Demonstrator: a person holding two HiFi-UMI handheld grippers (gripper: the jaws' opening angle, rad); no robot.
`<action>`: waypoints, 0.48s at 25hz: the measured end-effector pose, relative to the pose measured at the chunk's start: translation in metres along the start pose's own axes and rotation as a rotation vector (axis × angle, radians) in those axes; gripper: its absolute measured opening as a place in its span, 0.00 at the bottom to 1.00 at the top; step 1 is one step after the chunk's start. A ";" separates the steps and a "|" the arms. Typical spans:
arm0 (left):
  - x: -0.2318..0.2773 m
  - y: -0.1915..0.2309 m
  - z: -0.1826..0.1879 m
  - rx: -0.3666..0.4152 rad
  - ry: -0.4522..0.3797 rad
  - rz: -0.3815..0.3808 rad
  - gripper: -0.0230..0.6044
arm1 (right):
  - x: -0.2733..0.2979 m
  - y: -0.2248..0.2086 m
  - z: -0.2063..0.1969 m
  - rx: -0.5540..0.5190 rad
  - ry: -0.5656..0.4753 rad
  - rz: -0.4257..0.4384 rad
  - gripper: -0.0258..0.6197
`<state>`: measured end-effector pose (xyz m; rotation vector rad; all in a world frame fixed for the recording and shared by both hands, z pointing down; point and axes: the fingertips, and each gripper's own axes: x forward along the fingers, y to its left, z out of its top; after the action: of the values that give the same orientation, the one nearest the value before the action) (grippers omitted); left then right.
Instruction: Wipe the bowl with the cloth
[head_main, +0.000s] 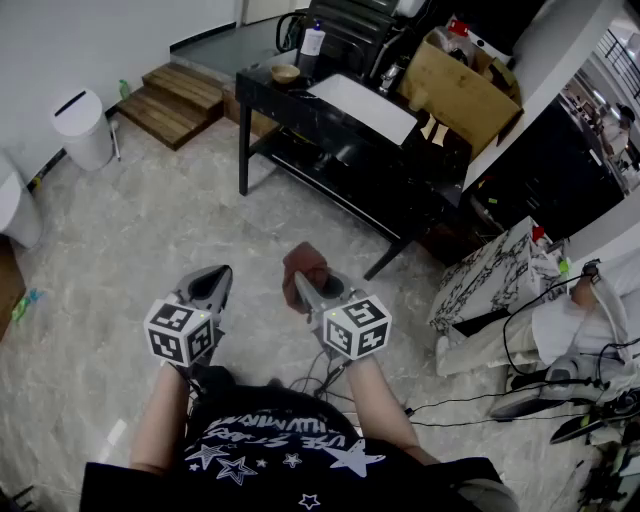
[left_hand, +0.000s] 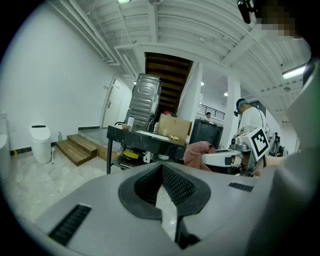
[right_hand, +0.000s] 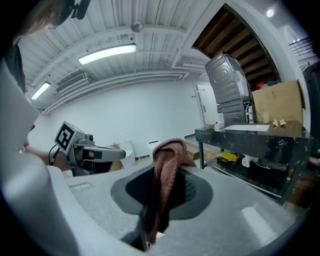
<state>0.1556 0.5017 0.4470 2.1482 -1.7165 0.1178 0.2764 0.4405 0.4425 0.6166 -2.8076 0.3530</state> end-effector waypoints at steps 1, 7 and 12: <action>-0.002 -0.001 -0.001 0.003 -0.002 0.005 0.05 | -0.001 0.001 -0.002 0.000 0.002 0.003 0.14; -0.009 -0.012 -0.015 -0.010 0.013 0.018 0.05 | -0.016 0.001 -0.015 0.012 0.017 0.009 0.14; -0.006 -0.025 -0.026 -0.022 0.027 0.033 0.05 | -0.033 -0.006 -0.026 0.028 0.029 0.011 0.14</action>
<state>0.1822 0.5203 0.4629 2.0939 -1.7302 0.1351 0.3126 0.4550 0.4588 0.5969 -2.7837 0.4014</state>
